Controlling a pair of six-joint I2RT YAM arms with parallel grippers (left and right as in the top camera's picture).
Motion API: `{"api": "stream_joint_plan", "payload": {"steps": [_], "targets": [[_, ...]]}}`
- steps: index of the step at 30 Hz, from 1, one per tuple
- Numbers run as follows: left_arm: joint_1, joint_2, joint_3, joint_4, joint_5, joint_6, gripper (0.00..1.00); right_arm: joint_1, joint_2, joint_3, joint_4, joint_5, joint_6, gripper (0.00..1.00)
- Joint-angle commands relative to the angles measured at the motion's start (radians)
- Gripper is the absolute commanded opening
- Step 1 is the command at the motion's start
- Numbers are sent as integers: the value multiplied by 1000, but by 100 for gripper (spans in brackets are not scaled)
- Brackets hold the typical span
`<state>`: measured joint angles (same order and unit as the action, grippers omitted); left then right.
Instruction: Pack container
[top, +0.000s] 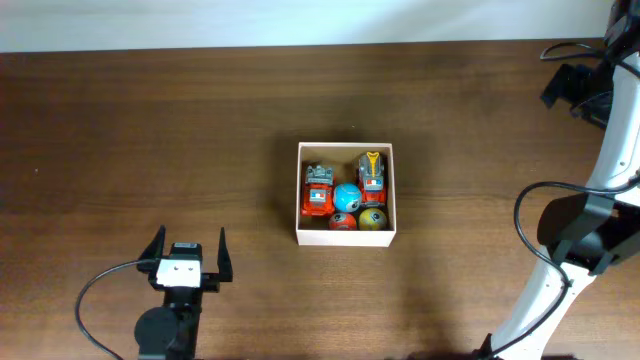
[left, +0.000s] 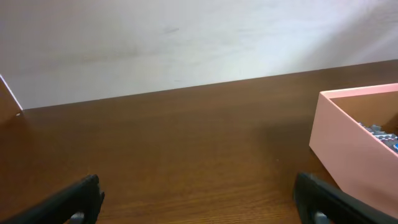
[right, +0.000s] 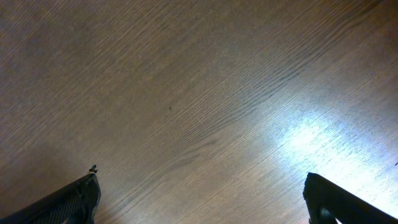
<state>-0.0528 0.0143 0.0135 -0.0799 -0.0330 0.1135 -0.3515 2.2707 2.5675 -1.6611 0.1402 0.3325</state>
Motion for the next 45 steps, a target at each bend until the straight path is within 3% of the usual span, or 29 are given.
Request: {"api": "stream_joint_plan", "payload": {"steps": [1, 25, 37, 45], "targets": [[6, -9, -4, -3, 12, 19, 99, 4, -39, 19, 0, 2, 2, 99], [6, -9, -4, -3, 12, 19, 99, 23, -93, 19, 0, 2, 2, 99], [6, -9, -4, -3, 12, 19, 99, 259, -418, -21, 0, 2, 2, 99], [6, -9, -4, -3, 12, 19, 99, 460, -714, -316, 60, 1, -11, 99]]}}
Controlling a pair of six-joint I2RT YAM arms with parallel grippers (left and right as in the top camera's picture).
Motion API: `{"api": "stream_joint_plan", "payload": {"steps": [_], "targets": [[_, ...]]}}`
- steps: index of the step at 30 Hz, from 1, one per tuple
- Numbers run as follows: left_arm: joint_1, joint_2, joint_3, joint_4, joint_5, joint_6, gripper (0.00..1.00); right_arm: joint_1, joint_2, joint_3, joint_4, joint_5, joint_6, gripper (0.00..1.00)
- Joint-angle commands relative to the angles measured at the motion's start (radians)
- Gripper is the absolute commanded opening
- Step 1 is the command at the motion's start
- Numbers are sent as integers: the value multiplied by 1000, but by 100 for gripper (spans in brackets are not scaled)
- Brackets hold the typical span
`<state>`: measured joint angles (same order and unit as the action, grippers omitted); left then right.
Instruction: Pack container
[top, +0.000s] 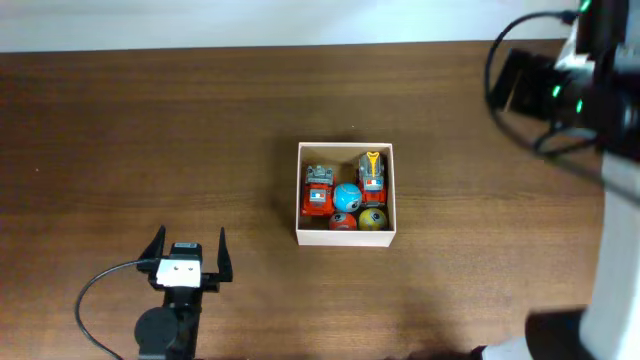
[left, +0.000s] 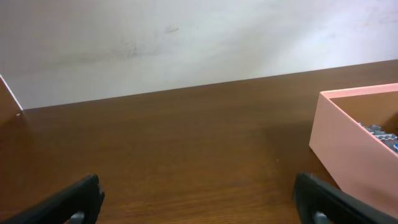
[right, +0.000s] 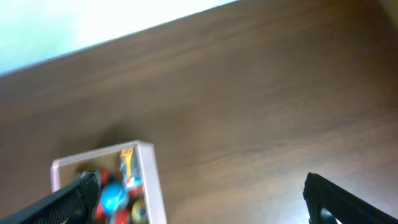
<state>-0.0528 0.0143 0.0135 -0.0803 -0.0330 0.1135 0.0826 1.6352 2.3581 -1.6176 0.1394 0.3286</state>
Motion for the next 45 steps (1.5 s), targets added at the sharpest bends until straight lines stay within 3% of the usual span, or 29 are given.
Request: {"api": "stream_joint_plan", "payload": {"steps": [1, 6, 14, 18, 33, 45], "targets": [[6, -9, -4, -3, 12, 19, 99, 31, -117, -158, 35, -7, -4, 99], [6, -9, -4, -3, 12, 19, 99, 34, -374, -530, 266, 8, -6, 99], [6, -9, -4, -3, 12, 19, 99, 34, -787, -1206, 958, 24, -227, 99], [6, -9, -4, -3, 12, 19, 99, 26, -942, -1443, 1158, 19, -247, 98], [6, -9, -4, -3, 12, 19, 99, -31, -1425, -2021, 1398, -100, -247, 99], [6, -9, -4, -3, 12, 19, 99, -31, -1619, -2254, 1423, -113, -247, 98]]}}
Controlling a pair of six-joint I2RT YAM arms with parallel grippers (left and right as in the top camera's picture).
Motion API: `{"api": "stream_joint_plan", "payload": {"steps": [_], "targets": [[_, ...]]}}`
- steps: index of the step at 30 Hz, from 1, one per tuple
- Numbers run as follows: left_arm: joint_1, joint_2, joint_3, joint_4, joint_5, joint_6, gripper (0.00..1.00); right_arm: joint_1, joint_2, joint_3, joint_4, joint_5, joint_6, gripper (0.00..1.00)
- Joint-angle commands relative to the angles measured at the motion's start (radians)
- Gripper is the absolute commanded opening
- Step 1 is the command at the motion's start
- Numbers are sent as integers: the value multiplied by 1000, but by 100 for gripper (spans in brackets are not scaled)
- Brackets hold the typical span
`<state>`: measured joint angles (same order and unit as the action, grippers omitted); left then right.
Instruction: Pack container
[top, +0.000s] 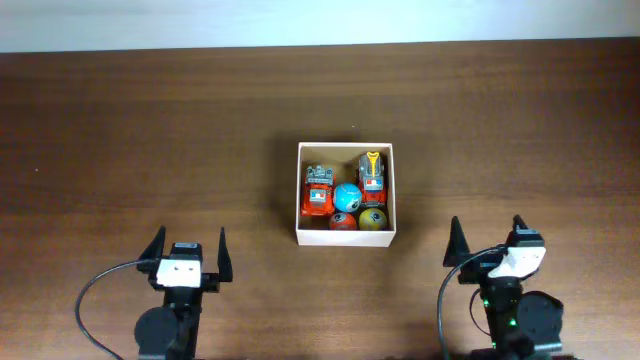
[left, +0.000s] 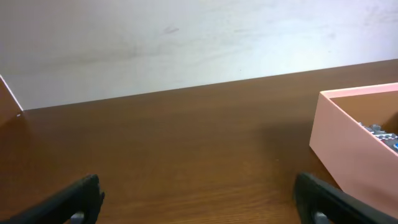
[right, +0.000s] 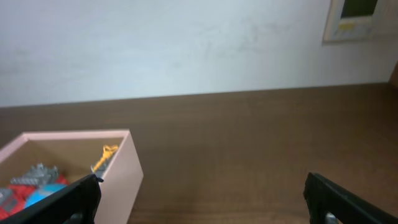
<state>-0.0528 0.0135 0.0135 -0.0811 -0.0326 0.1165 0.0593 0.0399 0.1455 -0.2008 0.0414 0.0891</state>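
Observation:
A pale pink box (top: 346, 237) stands mid-table holding two red toy trucks (top: 319, 187), a blue ball (top: 347, 196) and two more small balls. My left gripper (top: 189, 252) rests open at the front left, nothing between its fingers. My right gripper (top: 486, 238) rests open at the front right, empty too. The box shows at the right edge of the left wrist view, box (left: 354, 146), and at the lower left of the right wrist view, box (right: 121, 168).
Dark wooden table (top: 150, 130) all around the box. A pale wall (right: 186, 43) runs behind the table's far edge, with a small panel (right: 354, 18) on it at the upper right.
My right arm has come down from high at the back right to rest at the front right of the table, gripper open. The left arm and the box's contents are unchanged.
My right arm stood raised at the far right edge, its camera looking down at bare wood. Then it hung high at the back right with the box in its view. Now it sits low at the front right. The left gripper stayed open and still throughout.

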Motion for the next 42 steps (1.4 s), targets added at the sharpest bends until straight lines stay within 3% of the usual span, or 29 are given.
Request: {"api": "stream_joint_plan", "payload": {"steps": [1, 42], "targets": [[6, -8, -4, -2, 11, 16, 99, -7, -27, -56, 6, -21, -8, 99], [6, -8, -4, -2, 11, 16, 99, 21, -37, -92, 15, -38, -41, 99]]}}
